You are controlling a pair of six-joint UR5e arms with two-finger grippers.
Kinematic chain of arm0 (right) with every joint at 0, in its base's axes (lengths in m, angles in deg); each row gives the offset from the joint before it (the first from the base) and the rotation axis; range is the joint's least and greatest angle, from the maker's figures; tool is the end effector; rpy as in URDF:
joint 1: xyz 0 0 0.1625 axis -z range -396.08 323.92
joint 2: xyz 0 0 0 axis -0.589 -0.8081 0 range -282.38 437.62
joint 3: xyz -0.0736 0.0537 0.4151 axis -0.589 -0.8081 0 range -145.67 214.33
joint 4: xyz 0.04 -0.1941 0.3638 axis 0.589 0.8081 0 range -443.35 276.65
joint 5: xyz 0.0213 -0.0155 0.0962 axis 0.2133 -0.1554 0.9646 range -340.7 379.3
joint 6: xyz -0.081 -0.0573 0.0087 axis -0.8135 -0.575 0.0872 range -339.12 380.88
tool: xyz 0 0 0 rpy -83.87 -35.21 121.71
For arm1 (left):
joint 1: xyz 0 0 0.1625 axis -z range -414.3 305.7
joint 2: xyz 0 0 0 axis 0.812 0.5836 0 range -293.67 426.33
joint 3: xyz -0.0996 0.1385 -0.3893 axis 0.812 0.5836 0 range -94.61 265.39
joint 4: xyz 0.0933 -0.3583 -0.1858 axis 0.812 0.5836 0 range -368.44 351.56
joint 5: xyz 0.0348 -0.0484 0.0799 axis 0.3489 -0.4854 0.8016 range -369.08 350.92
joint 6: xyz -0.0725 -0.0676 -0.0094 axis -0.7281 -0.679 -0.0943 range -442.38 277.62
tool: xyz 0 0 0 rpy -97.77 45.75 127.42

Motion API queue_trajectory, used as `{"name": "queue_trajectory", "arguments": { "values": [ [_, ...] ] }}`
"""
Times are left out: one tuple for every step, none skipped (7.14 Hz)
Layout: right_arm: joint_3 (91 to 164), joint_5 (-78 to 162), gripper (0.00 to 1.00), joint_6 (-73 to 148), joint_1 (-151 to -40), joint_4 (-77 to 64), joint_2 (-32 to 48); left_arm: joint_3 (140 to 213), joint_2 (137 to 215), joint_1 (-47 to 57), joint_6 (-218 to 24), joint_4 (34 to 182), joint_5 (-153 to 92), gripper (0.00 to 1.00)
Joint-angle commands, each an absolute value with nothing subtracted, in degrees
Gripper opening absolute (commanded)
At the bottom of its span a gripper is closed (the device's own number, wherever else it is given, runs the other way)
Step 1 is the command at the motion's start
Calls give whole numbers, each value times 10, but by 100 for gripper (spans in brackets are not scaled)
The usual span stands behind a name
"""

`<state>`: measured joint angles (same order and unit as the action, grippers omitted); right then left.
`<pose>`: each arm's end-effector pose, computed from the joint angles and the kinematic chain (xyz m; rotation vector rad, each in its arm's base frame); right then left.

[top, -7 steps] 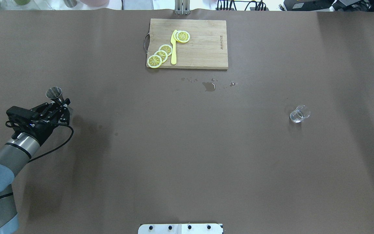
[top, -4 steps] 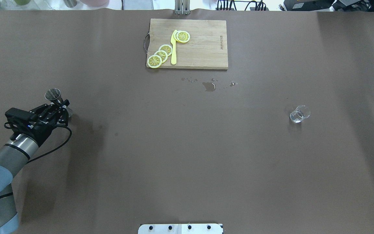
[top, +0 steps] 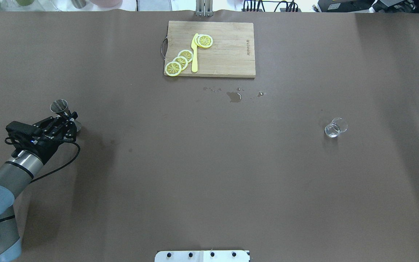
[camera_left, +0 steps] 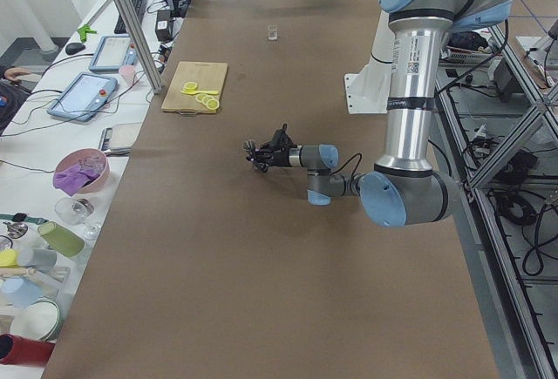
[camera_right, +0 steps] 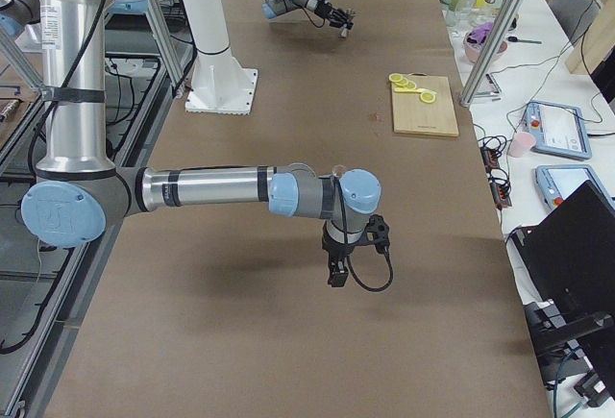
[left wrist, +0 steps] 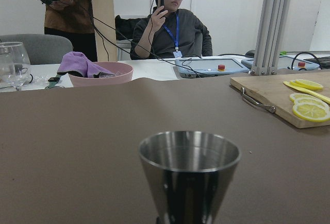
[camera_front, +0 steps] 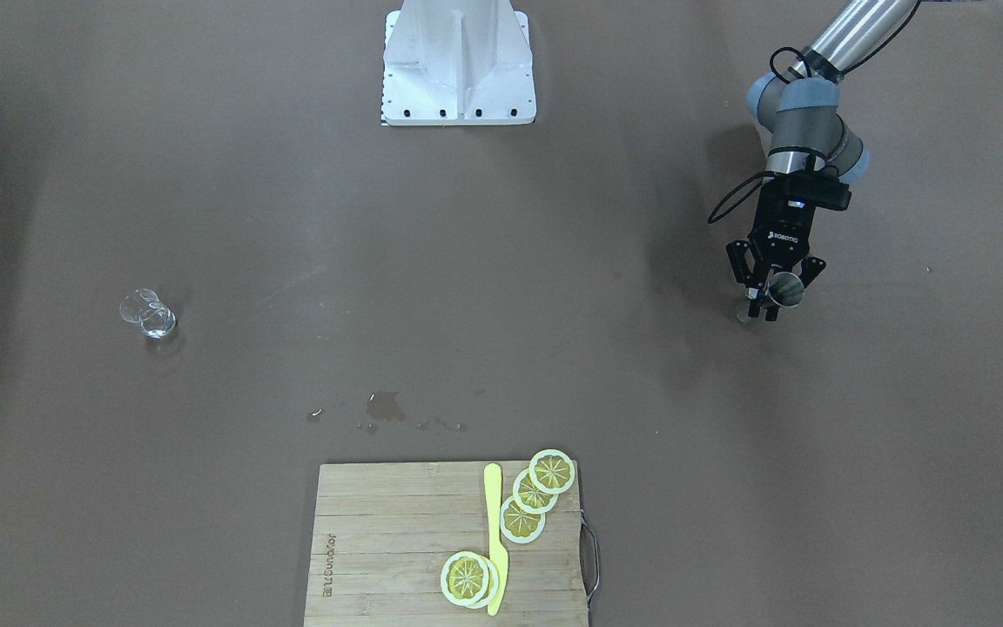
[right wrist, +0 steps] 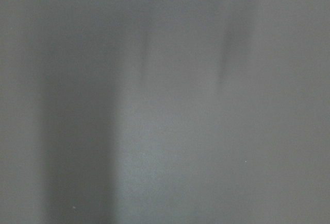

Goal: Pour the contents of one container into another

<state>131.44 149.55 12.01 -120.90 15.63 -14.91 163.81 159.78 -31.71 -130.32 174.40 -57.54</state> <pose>0.0264 -0.4702 0.6392 -0.0511 -0.7055 -0.2082 0.3825 -0.3751 0.5499 1.2332 0.8664 -0.2618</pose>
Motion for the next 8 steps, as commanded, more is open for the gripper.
{"name": "queue_trajectory", "arguments": {
  "values": [
    [1315,1495,100,120,-1209,156,-146,1639,1598,-318,-1302,1743,-575,0],
    [1314,1495,100,120,-1209,156,-146,1639,1603,-318,-1301,1739,-575,12],
    [1314,1495,100,120,-1209,156,-146,1639,1604,-317,-1300,1738,-575,30],
    [1313,1495,100,120,-1209,156,-147,1639,1604,-318,-1299,1737,-574,43],
    [1313,1495,100,120,-1209,156,-147,1639,1604,-317,-1299,1738,-575,55],
    [1313,1495,100,120,-1209,156,-147,1639,1604,-317,-1299,1738,-575,73],
    [1313,1496,100,120,-1209,156,-147,1640,1604,-317,-1299,1738,-575,83],
    [1313,1496,100,120,-1209,156,-147,1641,1603,-317,-1299,1739,-574,89]
  ]
}}
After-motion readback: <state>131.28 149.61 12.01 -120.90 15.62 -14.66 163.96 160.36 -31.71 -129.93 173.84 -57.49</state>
